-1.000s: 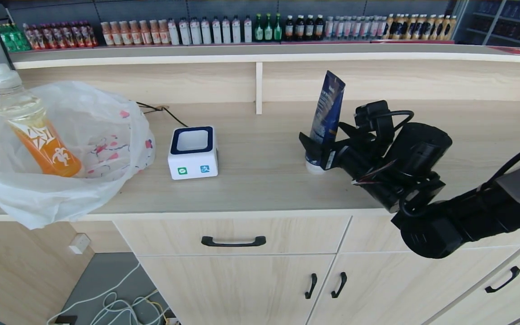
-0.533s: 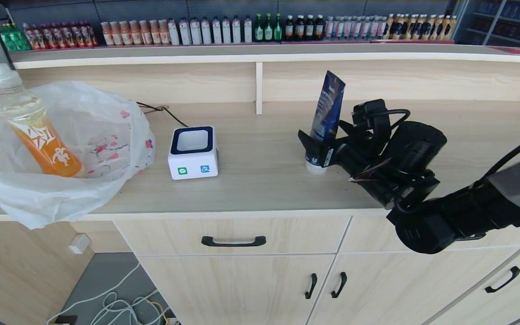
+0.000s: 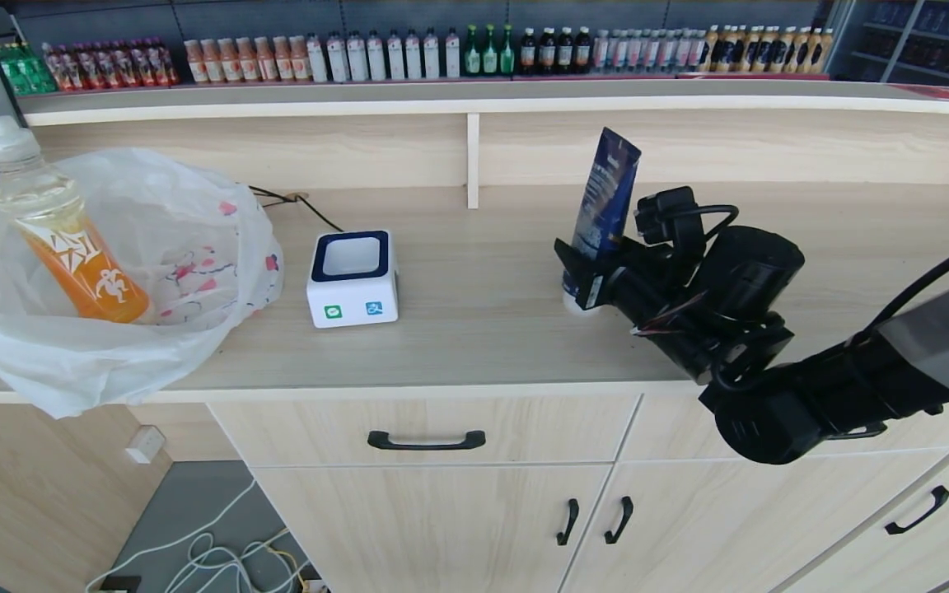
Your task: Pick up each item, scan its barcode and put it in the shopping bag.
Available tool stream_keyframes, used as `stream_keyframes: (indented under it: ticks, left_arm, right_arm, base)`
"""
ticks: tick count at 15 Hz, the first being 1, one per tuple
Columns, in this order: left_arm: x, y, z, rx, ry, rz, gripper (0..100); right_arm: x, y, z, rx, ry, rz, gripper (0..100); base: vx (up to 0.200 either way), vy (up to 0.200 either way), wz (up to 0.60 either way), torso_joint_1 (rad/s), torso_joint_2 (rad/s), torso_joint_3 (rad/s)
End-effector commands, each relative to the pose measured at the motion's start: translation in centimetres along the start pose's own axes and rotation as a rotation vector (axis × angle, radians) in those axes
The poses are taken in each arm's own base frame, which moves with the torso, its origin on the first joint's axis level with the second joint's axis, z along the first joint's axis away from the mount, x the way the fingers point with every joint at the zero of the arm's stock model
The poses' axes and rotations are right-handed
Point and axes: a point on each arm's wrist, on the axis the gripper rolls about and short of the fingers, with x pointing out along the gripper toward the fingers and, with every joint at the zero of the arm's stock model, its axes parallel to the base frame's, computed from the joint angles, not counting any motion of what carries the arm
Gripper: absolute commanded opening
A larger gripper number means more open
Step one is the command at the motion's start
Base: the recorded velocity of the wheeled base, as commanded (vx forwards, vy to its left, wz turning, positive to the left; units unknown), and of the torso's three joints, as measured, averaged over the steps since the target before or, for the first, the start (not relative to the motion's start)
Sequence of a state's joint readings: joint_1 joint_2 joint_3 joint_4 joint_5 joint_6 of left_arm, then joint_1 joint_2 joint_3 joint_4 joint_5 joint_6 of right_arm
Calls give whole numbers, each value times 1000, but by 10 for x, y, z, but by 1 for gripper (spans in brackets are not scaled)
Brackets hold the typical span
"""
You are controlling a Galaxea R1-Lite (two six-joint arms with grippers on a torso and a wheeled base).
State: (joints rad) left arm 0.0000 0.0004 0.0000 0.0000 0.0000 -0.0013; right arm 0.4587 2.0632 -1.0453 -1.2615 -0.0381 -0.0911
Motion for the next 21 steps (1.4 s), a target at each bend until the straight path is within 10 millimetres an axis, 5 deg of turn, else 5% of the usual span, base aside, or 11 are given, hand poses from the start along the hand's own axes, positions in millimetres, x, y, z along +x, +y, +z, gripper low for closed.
stream_keyframes:
  ticks: [1, 9, 15, 21]
  left_arm:
    - [0, 0, 0, 0, 0, 0, 100]
    - [0, 0, 0, 0, 0, -2, 100]
    - [0, 0, 0, 0, 0, 0, 100]
    - [0, 0, 0, 0, 0, 0, 100]
  right_arm:
    - [-1, 1, -2, 1, 6, 0, 0]
    - [-6, 2, 8, 4, -29, 8, 0]
    - [-26, 3, 63, 23, -158, 26, 0]
    - [-105, 34, 73, 86, -178, 160, 0]
  base:
    - [0, 0, 0, 0, 0, 0]
    - [0, 0, 0, 0, 0, 0]
    - [0, 0, 0, 0, 0, 0]
    - [0, 0, 0, 0, 0, 0]
